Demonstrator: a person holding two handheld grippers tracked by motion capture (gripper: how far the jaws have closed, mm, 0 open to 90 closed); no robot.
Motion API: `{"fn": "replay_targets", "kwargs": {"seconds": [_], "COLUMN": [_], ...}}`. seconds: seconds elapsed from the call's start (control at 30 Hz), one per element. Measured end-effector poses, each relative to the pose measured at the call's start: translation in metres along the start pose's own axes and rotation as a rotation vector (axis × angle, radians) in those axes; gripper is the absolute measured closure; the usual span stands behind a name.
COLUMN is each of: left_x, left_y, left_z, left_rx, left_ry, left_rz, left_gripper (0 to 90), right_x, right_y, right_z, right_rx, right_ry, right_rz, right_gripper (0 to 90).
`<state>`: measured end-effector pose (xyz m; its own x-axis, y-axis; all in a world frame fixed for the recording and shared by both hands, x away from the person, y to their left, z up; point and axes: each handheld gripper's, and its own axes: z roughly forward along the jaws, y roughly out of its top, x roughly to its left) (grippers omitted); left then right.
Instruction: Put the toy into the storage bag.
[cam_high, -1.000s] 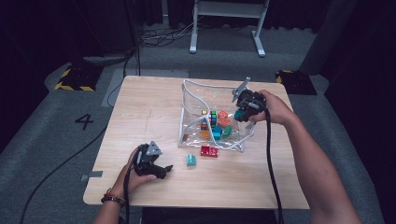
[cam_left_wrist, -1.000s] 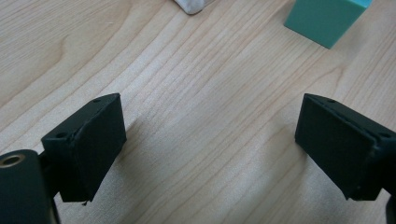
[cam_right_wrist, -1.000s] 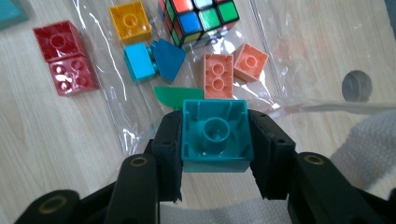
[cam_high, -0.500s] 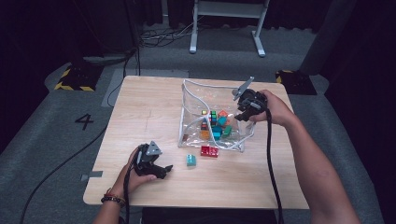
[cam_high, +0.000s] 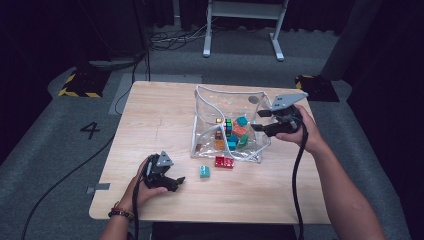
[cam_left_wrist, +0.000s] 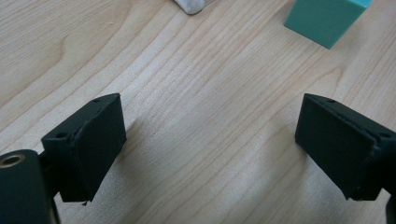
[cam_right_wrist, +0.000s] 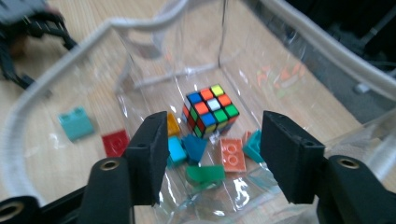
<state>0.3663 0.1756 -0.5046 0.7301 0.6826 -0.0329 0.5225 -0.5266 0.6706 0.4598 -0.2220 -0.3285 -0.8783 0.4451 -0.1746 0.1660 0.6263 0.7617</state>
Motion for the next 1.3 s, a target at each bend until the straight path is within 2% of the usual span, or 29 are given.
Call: {"fn": "replay_targets", "kwargs": {"seconds": [0.2, 0.27, 0.33, 0.43, 0.57, 0.77, 0.93, 1.03, 1.13, 1.2, 1.3], "left_x": [0.000, 0.000, 0.000, 0.000, 0.000, 0.000, 0.000, 0.000, 0.000, 0.000, 0.000], "left_y": [0.000, 0.000, 0.000, 0.000, 0.000, 0.000, 0.000, 0.000, 0.000, 0.000, 0.000], "left_z": [0.000, 0.000, 0.000, 0.000, 0.000, 0.000, 0.000, 0.000, 0.000, 0.000, 0.000], "left_rx": [0.000, 0.006, 0.004, 0.003, 0.005, 0.003, 0.003, 0.003, 0.002, 0.002, 0.002], "left_ry": [0.000, 0.003, 0.005, 0.003, 0.003, 0.003, 0.003, 0.003, 0.002, 0.002, 0.002], "left_rz": [0.000, 0.001, 0.000, 0.001, 0.001, 0.001, 0.001, 0.001, 0.001, 0.002, 0.002], "left_gripper": [8.9, 8.9, 8.9, 8.9, 8.9, 8.9, 8.9, 8.9, 8.9, 8.9, 8.9], "right_x": [0.014, 0.018, 0.021, 0.025, 0.033, 0.045, 0.056, 0.065, 0.078, 0.087, 0.100], "right_y": [-0.019, -0.025, -0.031, -0.040, -0.052, -0.074, -0.093, -0.106, -0.120, -0.129, -0.139], "right_z": [-0.031, -0.037, -0.042, -0.051, -0.059, -0.065, -0.060, -0.051, -0.034, -0.021, 0.002], "right_rx": [-0.125, -0.143, -0.156, -0.199, -0.213, -0.229, -0.235, -0.231, -0.229, -0.223, -0.178], "right_ry": [-0.040, -0.042, -0.055, -0.060, -0.085, -0.080, -0.066, -0.084, -0.073, -0.043, 0.005], "right_rz": [0.045, 0.058, 0.051, 0.075, 0.089, 0.112, 0.127, 0.151, 0.203, 0.222, 0.218], "right_gripper": [32.3, 29.9, 28.1, 26.6, 26.0, 26.4, 26.9, 26.9, 26.9, 27.0, 27.0]}}
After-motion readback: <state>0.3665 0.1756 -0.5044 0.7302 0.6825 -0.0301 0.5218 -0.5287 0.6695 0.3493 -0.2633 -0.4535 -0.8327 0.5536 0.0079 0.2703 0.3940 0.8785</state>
